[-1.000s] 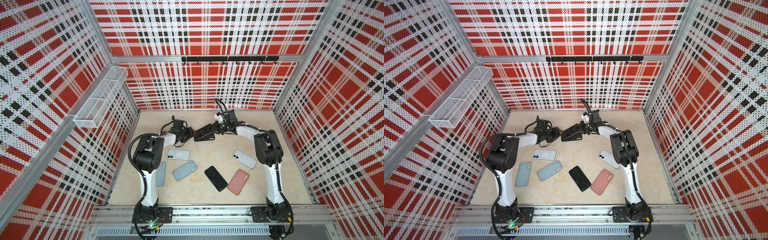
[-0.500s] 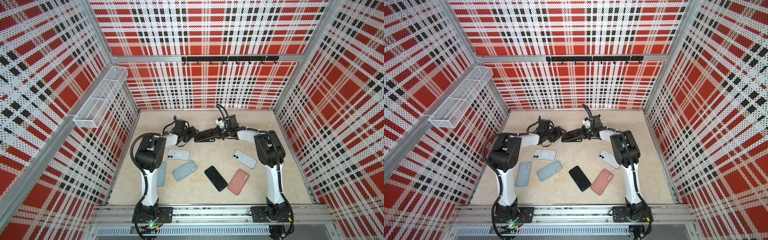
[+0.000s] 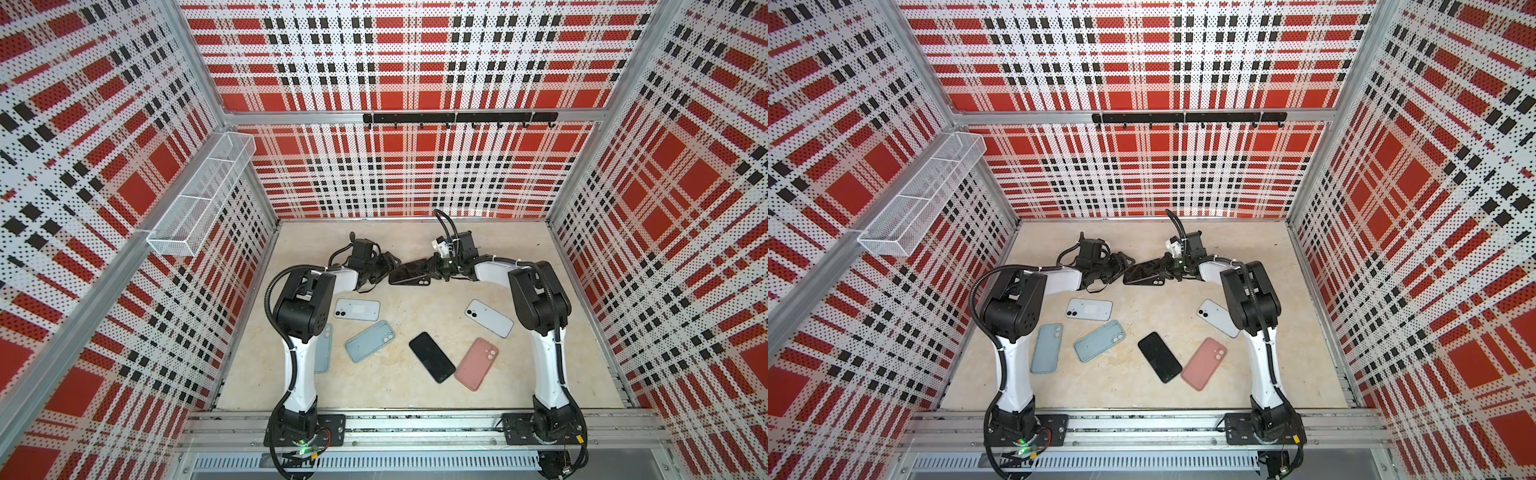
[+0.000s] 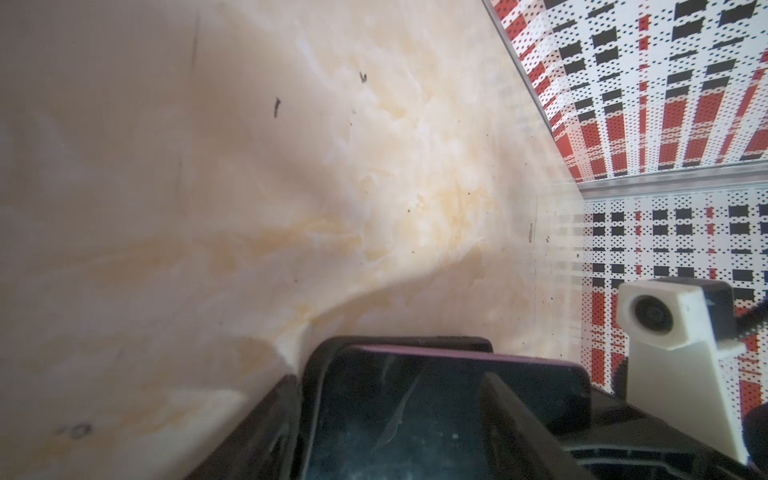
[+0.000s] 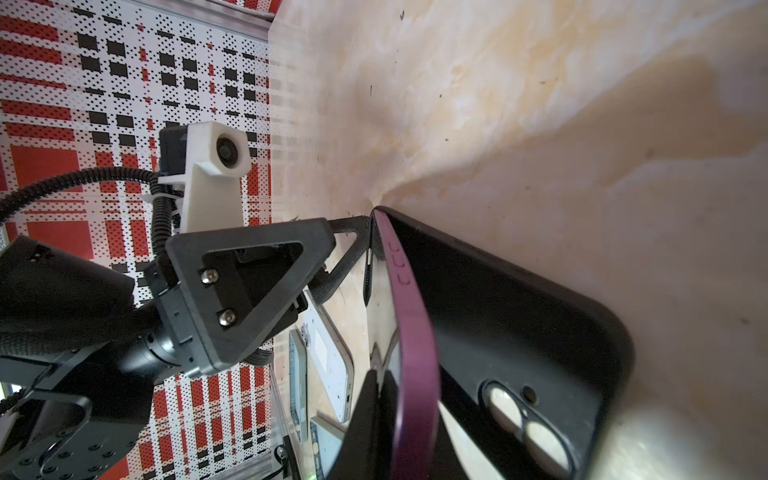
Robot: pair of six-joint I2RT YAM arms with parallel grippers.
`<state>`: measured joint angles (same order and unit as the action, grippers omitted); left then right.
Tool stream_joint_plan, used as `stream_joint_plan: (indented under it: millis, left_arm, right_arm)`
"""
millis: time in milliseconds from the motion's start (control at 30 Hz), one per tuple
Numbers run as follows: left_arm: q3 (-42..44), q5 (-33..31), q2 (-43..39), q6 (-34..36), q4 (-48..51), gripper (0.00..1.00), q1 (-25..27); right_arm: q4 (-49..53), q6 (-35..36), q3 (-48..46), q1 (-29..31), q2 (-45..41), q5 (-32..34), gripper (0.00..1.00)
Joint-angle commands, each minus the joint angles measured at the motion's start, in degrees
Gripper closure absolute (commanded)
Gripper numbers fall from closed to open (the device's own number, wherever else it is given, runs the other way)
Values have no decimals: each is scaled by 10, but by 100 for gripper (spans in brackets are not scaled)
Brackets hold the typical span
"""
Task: Put the phone into the phone case
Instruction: 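Press the phone into the case with the right gripper while the left holds it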
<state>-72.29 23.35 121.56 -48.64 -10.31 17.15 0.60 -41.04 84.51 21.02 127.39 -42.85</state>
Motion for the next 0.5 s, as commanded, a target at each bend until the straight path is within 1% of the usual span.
stream_joint_plan:
  millis: [0,300,333,467]
  left_arm:
    - [6,20,23,-8,18,30,9]
    - [3,23,21,-2,20,30,6]
    - [2,24,21,-2,20,30,7]
    - [1,22,20,3,21,30,7]
  right_arm:
    - [52,33,-27,21,33,65,100]
    - [26,38,-71,22,8,111,100]
    - [24,37,-73,22,5,112,99]
    - [32,45,-71,22,-8,124,92]
